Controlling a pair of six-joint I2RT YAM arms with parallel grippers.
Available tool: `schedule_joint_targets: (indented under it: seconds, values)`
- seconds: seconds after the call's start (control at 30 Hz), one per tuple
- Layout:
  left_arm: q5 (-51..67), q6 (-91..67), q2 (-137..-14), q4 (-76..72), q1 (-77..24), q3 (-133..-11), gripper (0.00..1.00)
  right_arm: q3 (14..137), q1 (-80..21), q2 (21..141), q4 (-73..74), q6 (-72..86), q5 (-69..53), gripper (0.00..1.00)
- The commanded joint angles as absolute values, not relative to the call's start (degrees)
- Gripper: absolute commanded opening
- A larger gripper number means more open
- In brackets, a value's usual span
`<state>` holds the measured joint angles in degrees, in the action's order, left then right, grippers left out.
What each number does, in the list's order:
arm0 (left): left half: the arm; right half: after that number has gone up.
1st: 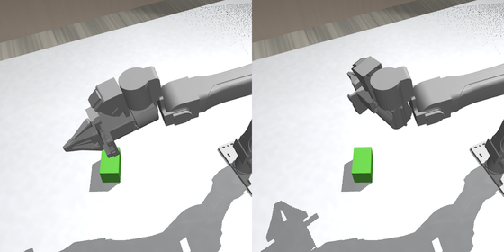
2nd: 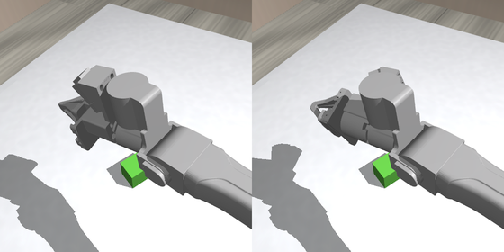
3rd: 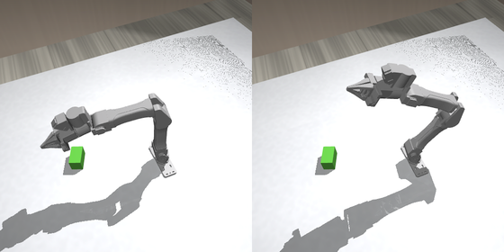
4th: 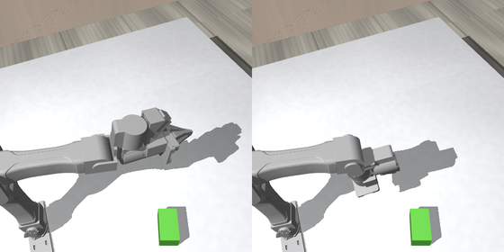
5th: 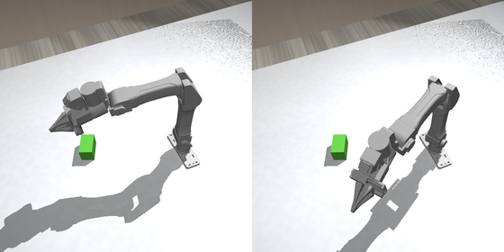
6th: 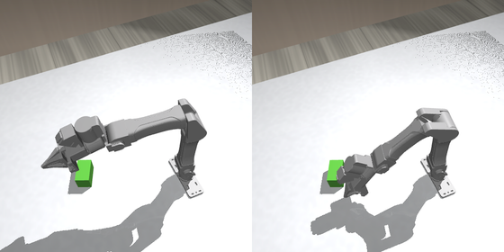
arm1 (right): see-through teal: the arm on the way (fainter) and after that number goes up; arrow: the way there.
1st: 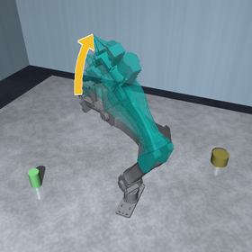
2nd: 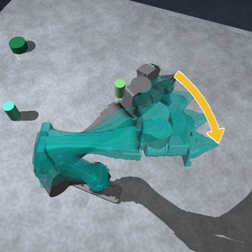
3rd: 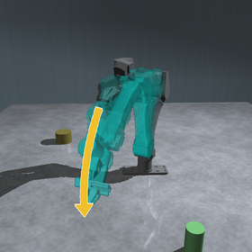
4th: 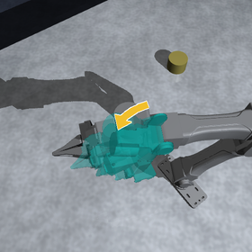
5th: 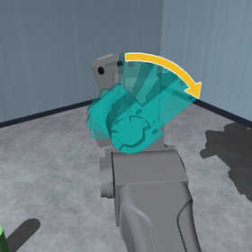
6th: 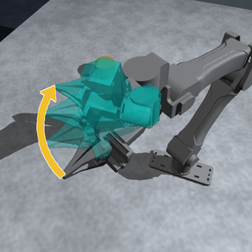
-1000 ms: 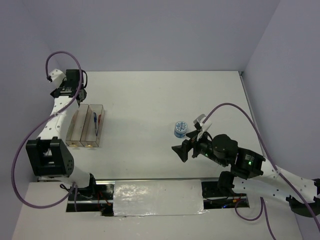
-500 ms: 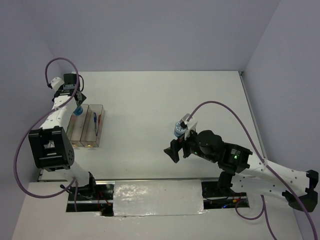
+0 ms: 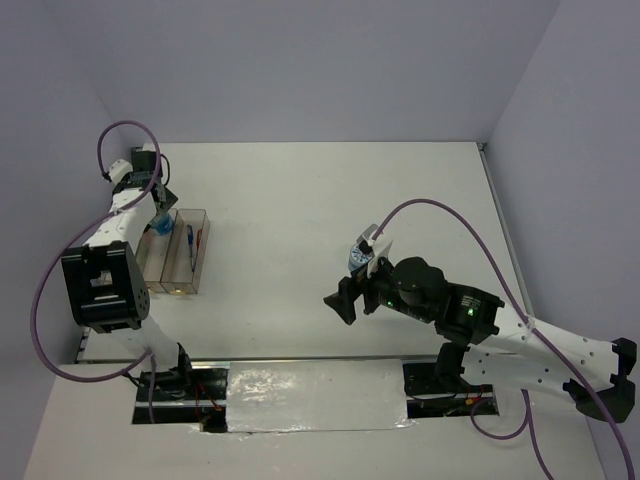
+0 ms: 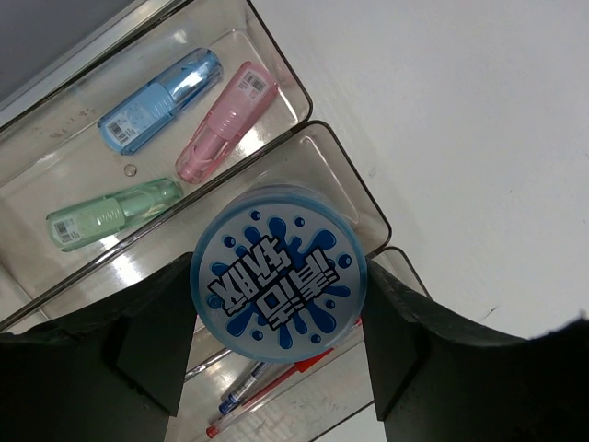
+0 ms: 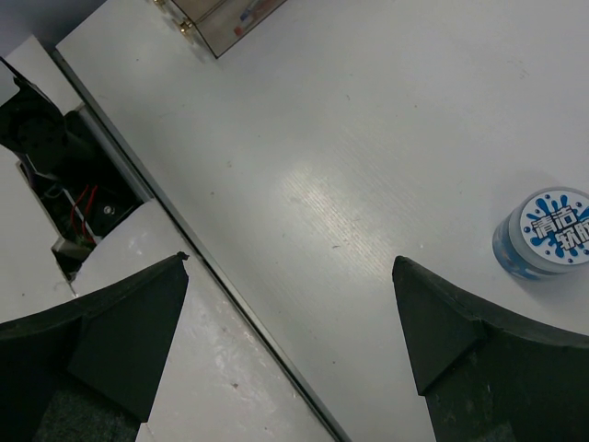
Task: Sort the stationery into containers
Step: Place the stationery in the storage box, then pick up the stationery from the center of the board.
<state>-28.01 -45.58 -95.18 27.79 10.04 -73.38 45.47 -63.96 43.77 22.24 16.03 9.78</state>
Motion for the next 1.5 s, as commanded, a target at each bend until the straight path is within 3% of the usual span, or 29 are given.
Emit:
schedule_joint_targets:
  seconds: [0.0, 0.23, 0.33, 0.37, 0.43, 0.47, 0.67, 0.9, 1.03, 1.23, 1.33, 1.47]
  values:
    - [-28.4, -47.4, -96.5, 25.6, 10.3, -73.7, 0.07, 48.3, -64.0, 43.9, 19.7, 15.9, 9.6, 1.00]
    - [-28.6, -47.4, -99.1, 26.5, 10.4, -74.0, 0.13, 47.5, -64.0, 42.8, 19.6, 15.9, 9.4, 1.00]
    - [-28.7, -47.4, -99.5, 26.5, 10.4, -74.1, 0.29, 47.3, -64.1, 42.5, 19.7, 15.9, 9.4, 1.00]
    - [-28.7, -47.5, -99.4, 26.5, 10.4, -74.0, 0.45, 47.3, -64.0, 42.5, 19.8, 15.9, 9.4, 1.00]
    - [-28.9, -48.0, -99.1, 26.6, 10.3, -73.8, 0.63, 47.3, -64.0, 42.4, 19.9, 15.7, 9.4, 1.00]
    - [-29.2, -48.8, -98.4, 26.9, 10.2, -73.7, 0.77, 47.3, -64.0, 42.3, 20.0, 15.7, 9.4, 1.00]
    - [-28.6, -48.6, -95.7, 25.6, 10.0, -72.9, 0.99, 47.0, -64.0, 42.0, 20.0, 15.7, 9.2, 1.00]
    - [-29.3, -48.3, -92.7, 26.2, 8.5, -73.0, 0.99, 47.5, -64.1, 41.4, 20.7, 15.7, 9.2, 1.00]
    - [-24.7, -42.6, -86.7, 20.1, 2.0, -71.8, 0.99, 48.6, -64.0, 39.0, 22.8, 18.6, 15.4, 1.00]
    - [-9.4, -32.3, -82.5, 4.9, -21.1, -69.0, 0.99, 57.9, -64.0, 33.4, 44.2, 36.7, 45.1, 1.00]
    - [-11.0, -28.2, -88.4, 2.5, -34.5, -71.8, 0.99, 64.6, -64.0, 33.6, 62.4, 49.2, 55.2, 1.00]
    - [-10.6, -25.8, -98.2, 1.5, -46.4, -79.8, 0.99, 69.1, -63.9, 34.4, 77.0, 53.7, 57.7, 1.00]
